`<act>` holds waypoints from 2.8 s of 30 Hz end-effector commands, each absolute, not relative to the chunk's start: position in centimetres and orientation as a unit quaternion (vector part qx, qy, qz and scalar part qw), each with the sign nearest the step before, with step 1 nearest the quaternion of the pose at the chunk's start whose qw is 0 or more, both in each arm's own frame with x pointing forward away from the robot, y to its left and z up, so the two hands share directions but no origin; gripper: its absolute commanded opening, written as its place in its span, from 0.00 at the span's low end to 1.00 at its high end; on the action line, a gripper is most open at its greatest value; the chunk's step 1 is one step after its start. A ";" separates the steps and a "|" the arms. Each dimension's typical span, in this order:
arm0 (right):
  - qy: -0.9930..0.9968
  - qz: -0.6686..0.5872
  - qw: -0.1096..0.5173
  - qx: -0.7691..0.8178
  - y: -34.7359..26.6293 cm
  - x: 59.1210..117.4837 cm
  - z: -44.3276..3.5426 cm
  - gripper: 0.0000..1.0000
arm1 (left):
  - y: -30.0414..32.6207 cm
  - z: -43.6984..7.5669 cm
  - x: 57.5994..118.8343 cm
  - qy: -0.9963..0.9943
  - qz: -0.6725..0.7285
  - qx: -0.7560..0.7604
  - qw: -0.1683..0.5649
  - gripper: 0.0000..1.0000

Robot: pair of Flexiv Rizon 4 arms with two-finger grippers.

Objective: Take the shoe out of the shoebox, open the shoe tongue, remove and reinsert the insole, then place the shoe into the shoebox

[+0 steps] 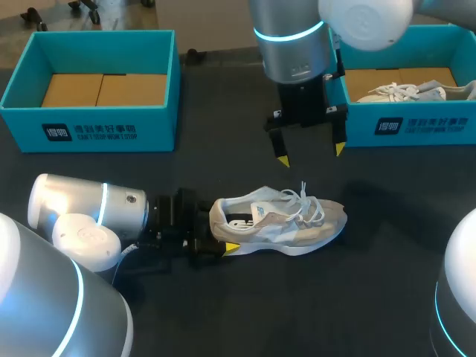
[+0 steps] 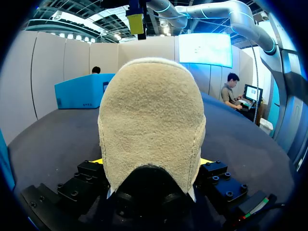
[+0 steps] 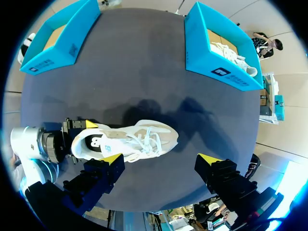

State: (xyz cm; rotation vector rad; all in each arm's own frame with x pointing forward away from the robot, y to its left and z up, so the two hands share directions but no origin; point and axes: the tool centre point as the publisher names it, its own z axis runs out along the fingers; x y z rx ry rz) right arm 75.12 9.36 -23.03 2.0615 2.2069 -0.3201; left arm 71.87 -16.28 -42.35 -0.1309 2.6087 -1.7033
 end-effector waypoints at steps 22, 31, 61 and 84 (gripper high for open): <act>0.709 -0.019 0.055 0.703 13.5 71.8 -27.1 1.00 | -16.4 -42.3 71.9 0.838 -0.544 -0.042 0.011 0.00; 0.723 -0.038 0.080 0.685 16.5 71.7 -29.1 1.00 | -16.4 -42.3 71.9 0.838 -0.544 -0.042 0.011 0.00; 0.730 0.017 0.071 0.680 17.8 71.3 -30.9 1.00 | -16.4 -42.3 71.9 0.838 -0.544 -0.042 0.011 0.00; 0.703 0.004 0.119 0.701 18.9 71.8 -34.7 1.00 | -16.4 -42.3 71.9 0.838 -0.544 -0.042 0.011 0.00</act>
